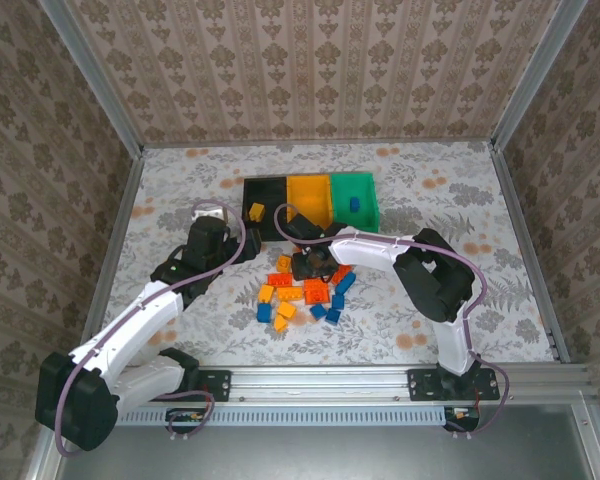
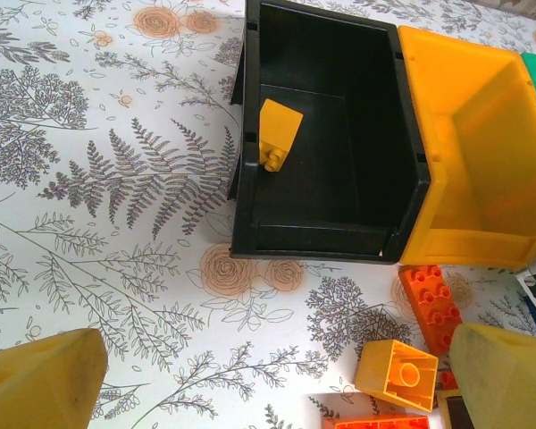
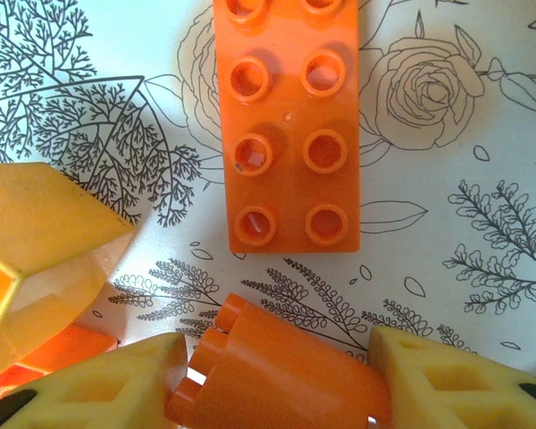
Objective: Sort the legos into containers by color
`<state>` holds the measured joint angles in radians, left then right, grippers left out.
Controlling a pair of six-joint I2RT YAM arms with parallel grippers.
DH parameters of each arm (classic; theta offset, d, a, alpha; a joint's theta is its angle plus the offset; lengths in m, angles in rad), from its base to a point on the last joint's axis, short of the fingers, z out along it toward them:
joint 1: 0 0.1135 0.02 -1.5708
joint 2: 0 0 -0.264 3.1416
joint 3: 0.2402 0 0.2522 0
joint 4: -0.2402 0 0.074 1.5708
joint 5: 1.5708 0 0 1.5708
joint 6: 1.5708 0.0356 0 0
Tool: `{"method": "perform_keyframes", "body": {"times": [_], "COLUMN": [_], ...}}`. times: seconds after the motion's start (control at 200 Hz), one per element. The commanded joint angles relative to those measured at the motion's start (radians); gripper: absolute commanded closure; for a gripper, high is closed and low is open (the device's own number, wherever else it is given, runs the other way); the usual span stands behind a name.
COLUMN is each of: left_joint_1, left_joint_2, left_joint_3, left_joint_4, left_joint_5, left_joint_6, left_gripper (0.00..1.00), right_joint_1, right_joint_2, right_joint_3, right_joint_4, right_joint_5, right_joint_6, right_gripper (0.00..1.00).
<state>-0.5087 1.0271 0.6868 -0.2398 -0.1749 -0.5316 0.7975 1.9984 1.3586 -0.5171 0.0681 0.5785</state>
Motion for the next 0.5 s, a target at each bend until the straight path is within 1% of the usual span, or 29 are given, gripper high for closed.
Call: {"method": "perform_keyframes", "body": {"times": [0.0, 0.16, 0.365, 0.495], "left_joint_1": [0.003, 0.004, 0.004, 0.002], "left_joint_2": [-0.002, -0.005, -0.013, -0.027], "left_joint_3": [-0.002, 0.0, 0.007, 0.001], "left_joint_4": [0.006, 0.005, 0.001, 0.012], "left_joint_5": [0.014, 0.015, 0.015, 0.023], "left_joint_6": [-0.019, -0.018, -0.016, -0.013], "left_gripper": [0.0, 0.0, 0.0, 0.0], "right_joint_1": [0.006, 0.006, 0.001, -0.039], "right_joint_2": [-0.015, -0.073, -0.18, -0.207], "right_joint_3": [-0.015, -0.033, -0.035, 0.033], "right_joint_4": [-0.023, -0.024, -0.023, -0.037], "right_joint_5": [0.008, 0.026, 0.044, 0.062], "right_joint_6": [0.0, -0.003, -0.013, -0.036], "right_gripper": [0.52, 0.57, 0.58, 0.57]}}
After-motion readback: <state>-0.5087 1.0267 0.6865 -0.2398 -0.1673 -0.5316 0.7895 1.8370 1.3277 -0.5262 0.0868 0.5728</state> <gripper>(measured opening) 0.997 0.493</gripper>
